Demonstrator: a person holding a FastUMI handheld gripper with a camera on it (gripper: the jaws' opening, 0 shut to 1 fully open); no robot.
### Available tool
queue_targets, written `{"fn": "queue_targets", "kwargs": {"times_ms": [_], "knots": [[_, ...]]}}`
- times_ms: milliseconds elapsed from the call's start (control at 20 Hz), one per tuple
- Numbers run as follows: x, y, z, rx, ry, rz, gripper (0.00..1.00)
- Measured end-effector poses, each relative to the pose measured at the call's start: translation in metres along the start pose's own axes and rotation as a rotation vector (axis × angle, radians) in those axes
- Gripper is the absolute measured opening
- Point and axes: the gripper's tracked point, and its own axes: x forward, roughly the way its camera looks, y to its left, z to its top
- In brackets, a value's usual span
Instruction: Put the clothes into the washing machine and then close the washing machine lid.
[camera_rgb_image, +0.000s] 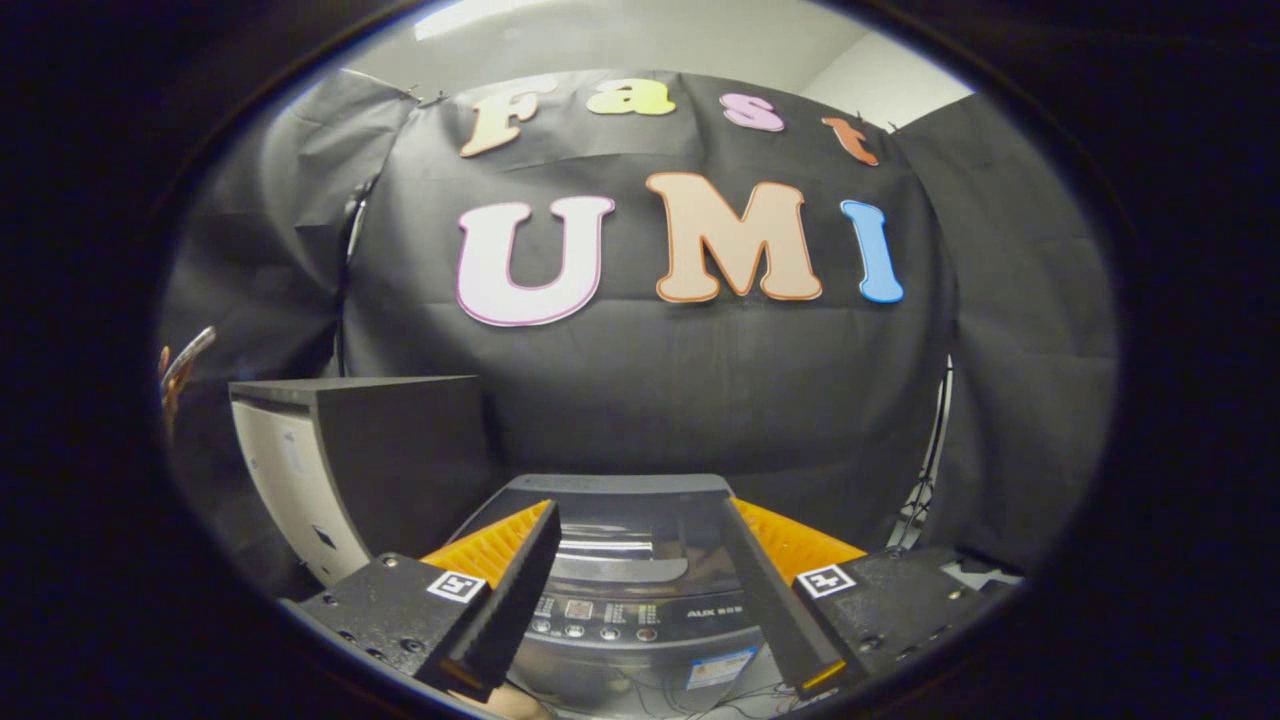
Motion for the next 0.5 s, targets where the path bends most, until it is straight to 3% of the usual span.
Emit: {"fn": "queue_targets", "kwargs": {"times_ms": [500], "knots": [[-0.076, -0.001, -0.08, -0.016, 0.053, 0.07, 0.97]]}}
